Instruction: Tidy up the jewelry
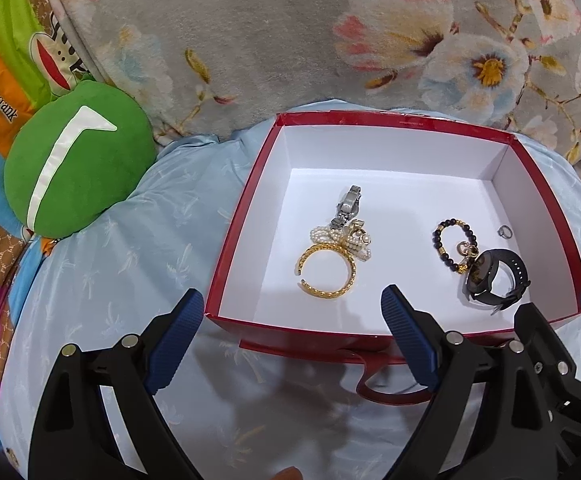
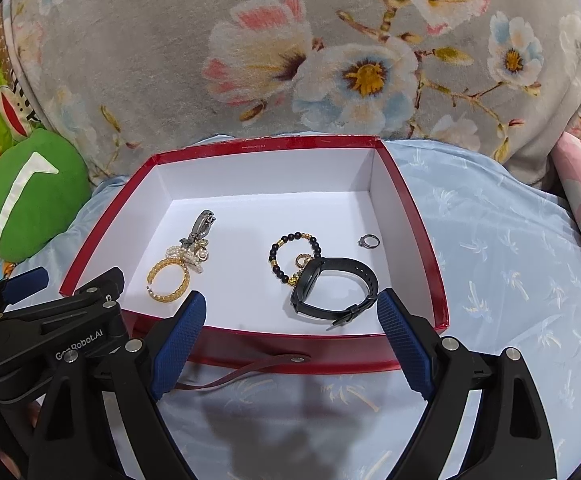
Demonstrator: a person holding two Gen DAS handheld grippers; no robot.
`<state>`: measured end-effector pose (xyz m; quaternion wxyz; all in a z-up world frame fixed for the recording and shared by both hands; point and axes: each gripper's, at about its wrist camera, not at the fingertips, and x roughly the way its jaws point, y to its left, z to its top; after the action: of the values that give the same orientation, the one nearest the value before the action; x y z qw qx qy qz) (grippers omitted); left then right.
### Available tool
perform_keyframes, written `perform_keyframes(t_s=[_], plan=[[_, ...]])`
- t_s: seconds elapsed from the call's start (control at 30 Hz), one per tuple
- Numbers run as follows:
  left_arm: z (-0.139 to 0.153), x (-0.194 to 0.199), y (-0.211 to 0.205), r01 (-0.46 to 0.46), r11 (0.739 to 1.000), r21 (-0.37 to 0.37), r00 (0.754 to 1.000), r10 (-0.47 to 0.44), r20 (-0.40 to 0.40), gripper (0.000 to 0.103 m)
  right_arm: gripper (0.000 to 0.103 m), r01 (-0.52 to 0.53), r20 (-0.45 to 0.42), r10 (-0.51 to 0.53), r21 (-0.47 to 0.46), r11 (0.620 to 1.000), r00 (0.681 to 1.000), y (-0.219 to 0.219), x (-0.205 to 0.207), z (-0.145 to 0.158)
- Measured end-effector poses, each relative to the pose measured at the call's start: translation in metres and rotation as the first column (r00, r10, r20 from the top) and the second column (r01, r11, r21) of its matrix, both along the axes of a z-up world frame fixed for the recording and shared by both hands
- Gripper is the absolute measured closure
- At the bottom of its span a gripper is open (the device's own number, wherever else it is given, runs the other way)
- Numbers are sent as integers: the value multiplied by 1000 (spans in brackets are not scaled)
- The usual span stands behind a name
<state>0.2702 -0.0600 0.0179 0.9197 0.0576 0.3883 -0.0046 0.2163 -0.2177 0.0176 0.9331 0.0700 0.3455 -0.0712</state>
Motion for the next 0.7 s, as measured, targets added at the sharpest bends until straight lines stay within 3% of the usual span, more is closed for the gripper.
perform_keyframes(t_s=[0.7], plan=[[-3, -6, -3, 3, 1000, 29, 1000, -3, 11, 15, 17, 6, -8, -6, -5, 1000, 1000, -1, -3, -4]])
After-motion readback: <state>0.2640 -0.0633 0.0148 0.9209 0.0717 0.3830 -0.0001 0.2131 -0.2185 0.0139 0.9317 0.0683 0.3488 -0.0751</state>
